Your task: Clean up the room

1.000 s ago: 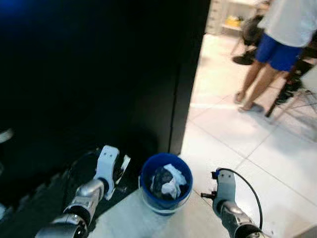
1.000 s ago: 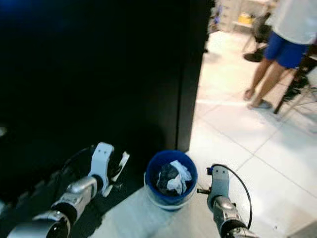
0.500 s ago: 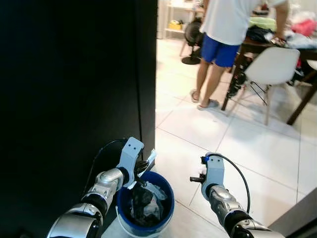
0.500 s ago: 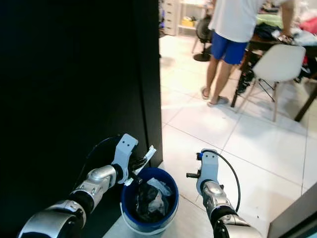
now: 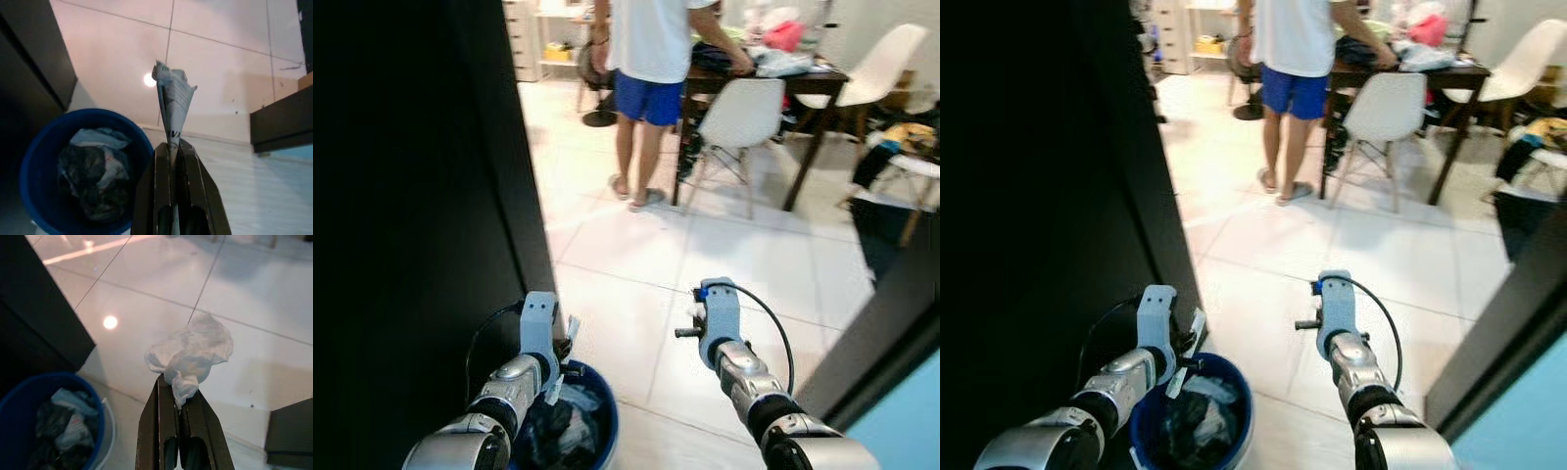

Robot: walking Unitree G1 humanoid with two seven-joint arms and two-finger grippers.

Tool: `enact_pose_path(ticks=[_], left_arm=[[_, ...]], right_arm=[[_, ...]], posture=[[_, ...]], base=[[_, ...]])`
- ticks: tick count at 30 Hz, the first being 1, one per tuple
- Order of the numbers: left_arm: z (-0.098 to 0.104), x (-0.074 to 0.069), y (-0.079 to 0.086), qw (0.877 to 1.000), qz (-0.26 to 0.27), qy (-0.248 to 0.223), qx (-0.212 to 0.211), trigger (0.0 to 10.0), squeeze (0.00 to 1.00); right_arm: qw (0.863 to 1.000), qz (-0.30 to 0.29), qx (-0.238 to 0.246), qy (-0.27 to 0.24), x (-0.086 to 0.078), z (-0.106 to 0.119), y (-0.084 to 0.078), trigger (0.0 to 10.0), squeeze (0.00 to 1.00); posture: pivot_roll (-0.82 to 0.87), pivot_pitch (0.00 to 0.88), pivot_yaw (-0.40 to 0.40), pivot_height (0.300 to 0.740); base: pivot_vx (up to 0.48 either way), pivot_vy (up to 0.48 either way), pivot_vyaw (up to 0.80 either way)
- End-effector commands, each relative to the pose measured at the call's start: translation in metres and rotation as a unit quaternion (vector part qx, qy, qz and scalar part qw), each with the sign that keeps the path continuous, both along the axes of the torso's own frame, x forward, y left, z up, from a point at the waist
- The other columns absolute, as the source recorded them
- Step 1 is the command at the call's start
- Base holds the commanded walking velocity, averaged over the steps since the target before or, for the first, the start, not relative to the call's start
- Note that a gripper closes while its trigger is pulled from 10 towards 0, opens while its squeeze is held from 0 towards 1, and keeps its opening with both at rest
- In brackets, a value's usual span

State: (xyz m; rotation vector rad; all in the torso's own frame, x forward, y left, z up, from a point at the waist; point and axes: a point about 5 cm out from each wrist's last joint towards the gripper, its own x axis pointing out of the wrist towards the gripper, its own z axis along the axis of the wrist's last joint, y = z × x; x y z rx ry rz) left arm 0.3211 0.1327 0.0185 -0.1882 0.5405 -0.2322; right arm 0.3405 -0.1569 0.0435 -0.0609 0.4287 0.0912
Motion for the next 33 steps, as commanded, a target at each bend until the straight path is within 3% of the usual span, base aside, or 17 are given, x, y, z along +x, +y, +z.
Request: enact_pose_path(ticks=[1, 2, 3, 5, 6, 9, 16, 21, 25, 26, 28, 31, 33], left_arm=[[-0.004, -0.003, 0.002, 0.999, 0.03, 0.019, -0.011, 10.0, 0.0], [-0.004, -0.002, 0.003, 0.999, 0.04, 0.019, -0.011, 10.0, 0.0], [-0.005, -0.002, 0.008, 0.998, 0.053, 0.021, 0.003, 10.0, 0.18], [-0.005, -0.002, 0.011, 0.998, 0.063, 0.023, 0.012, 10.0, 0.18], [-0.005, -0.002, 0.017, 0.996, 0.078, 0.024, 0.022, 10.0, 1.0], [-0.006, -0.003, 0.032, 0.992, 0.12, 0.028, 0.036, 10.0, 1.0], [-0.01, -0.01, 0.052, 0.986, 0.152, 0.029, 0.063, 10.0, 1.0], [-0.008, -0.009, 0.059, 0.984, 0.167, 0.019, 0.063, 10.0, 1.0], [0.009, 0.005, 0.054, 0.987, 0.147, -0.031, 0.047, 10.0, 1.0], [0.02, 0.013, 0.052, 0.988, 0.127, -0.068, 0.06, 10.0, 0.0], [0.02, 0.013, 0.052, 0.988, 0.127, -0.068, 0.06, 10.0, 0.0], [0.042, 0.022, 0.058, 0.975, 0.116, -0.154, 0.114, 10.0, 0.0], [0.046, 0.016, 0.071, 0.964, 0.135, -0.19, 0.125, 10.0, 0.0]], right_arm=[[0.999, 0.02, 0.005, -0.025, 0.006, 0.01, 0.011, 10.0, 0.0], [0.999, 0.024, 0.006, -0.032, 0.008, 0.013, 0.013, 10.0, 0.0], [0.999, 0.031, 0.008, -0.04, 0.01, 0.016, 0.016, 10.0, 0.0], [0.998, 0.036, 0.01, -0.046, 0.011, 0.018, 0.018, 10.0, 0.0], [0.998, 0.042, 0.013, -0.052, 0.011, 0.02, 0.02, 10.0, 0.0], [0.996, 0.057, 0.017, -0.066, 0.013, 0.025, 0.023, 10.0, 0.0], [0.995, 0.068, 0.023, -0.069, 0.012, 0.025, 0.025, 10.0, 0.0], [0.994, 0.082, 0.034, -0.062, 0.01, 0.023, 0.03, 10.0, 0.0], [0.992, 0.118, 0.042, 0.02, -0.004, -0.002, 0.044, 10.0, 0.0], [0.987, 0.148, 0.031, 0.058, -0.012, -0.013, 0.054, 10.0, 0.0], [0.987, 0.148, 0.031, 0.058, -0.012, -0.013, 0.054, 10.0, 0.0], [0.974, 0.199, -0.004, 0.109, -0.026, -0.028, 0.078, 10.0, 0.0], [0.971, 0.211, 0.001, 0.112, -0.026, -0.024, 0.094, 10.0, 0.0]], posture=[[-0.16, 0.074, 0.036, 0.74], [-0.16, 0.078, 0.035, 0.74], [-0.17, 0.082, 0.036, 0.74], [-0.17, 0.082, 0.036, 0.74], [-0.19, 0.092, 0.037, 0.74], [-0.2, 0.1, 0.036, 0.74], [-0.21, 0.11, 0.022, 0.74], [-0.2, 0.109, 0.018, 0.74], [-0.13, 0.111, 0.006, 0.74], [-0.08, 0.112, -0.007, 0.74], [-0.08, 0.112, -0.007, 0.74], [0.03, 0.126, -0.037, 0.74], [0.11, 0.145, -0.067, 0.74]], base=[[0.0, 0.0, 0.0], [0.0, 0.0, 0.0], [0.0, 0.0, 0.0], [0.0, 0.0, 0.0], [0.0, 0.0, 0.0], [0.0, 0.0, 0.0], [0.0, 0.0, 0.0], [0.0, 0.0, 0.0], [0.0, 0.0, 0.0], [0.0, 0.0, 0.0], [0.0, 0.0, 0.0], [0.0, 0.0, 0.0], [0.0, 0.0, 0.0]])
